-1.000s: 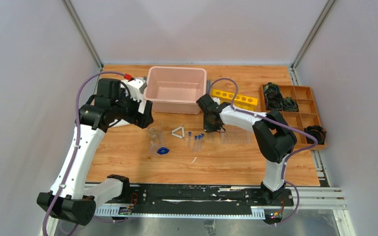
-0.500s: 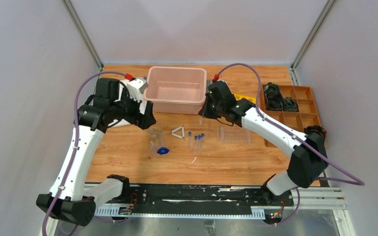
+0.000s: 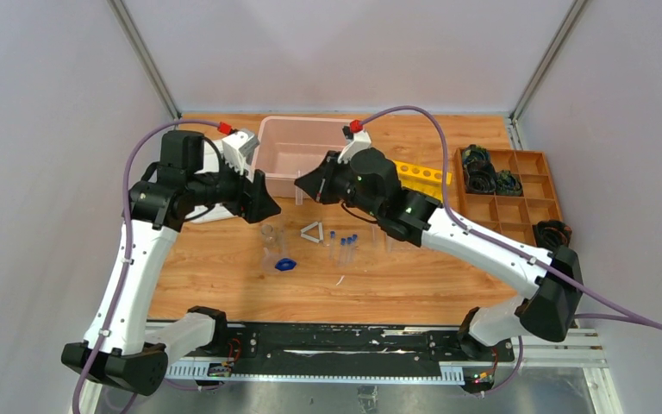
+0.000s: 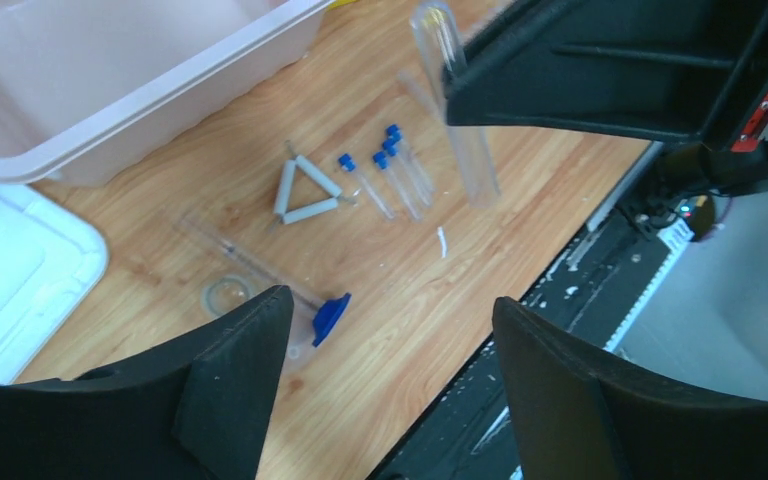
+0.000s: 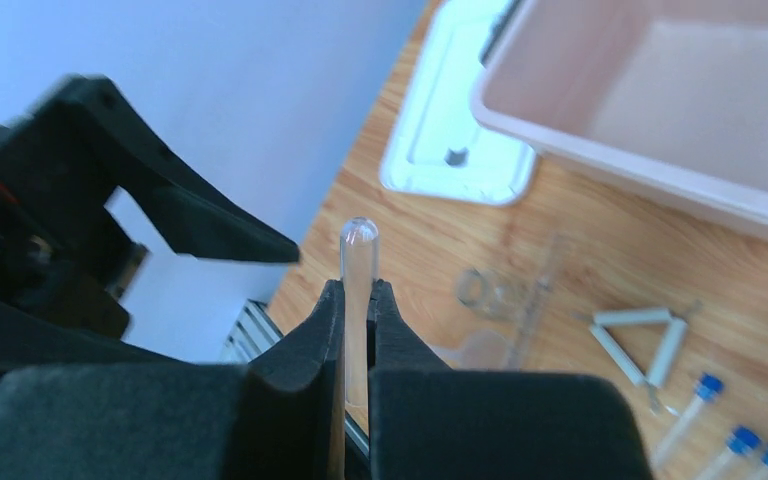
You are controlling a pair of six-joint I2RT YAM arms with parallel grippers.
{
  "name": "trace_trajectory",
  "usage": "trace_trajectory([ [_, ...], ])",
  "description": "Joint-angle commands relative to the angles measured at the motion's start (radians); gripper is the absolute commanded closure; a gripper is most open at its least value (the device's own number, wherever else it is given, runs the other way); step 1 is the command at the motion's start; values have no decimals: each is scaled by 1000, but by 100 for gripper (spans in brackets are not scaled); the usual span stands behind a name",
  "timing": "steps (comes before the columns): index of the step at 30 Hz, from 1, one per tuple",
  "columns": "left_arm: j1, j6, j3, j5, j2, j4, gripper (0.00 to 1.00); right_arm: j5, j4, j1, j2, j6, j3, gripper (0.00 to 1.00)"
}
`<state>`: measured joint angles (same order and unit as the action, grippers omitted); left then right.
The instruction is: Organize the chemistry lab equipment
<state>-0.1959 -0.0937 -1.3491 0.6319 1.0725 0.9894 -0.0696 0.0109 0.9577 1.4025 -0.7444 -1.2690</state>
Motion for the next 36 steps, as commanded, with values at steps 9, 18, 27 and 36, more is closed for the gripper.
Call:
trace_trajectory([
  [9,0,47,-49,184,7,-5,38,9,192,75,69,-61,-104,100],
  [18,0,54,-53,190,9,-5,52,12,218,88,70,-64,-90,100],
  [27,0,24,-39,116,13,-5,76,35,222,99,63,-62,-69,100],
  [36,0,-35,-13,107,5,-5,90,54,197,99,30,-49,-34,90],
])
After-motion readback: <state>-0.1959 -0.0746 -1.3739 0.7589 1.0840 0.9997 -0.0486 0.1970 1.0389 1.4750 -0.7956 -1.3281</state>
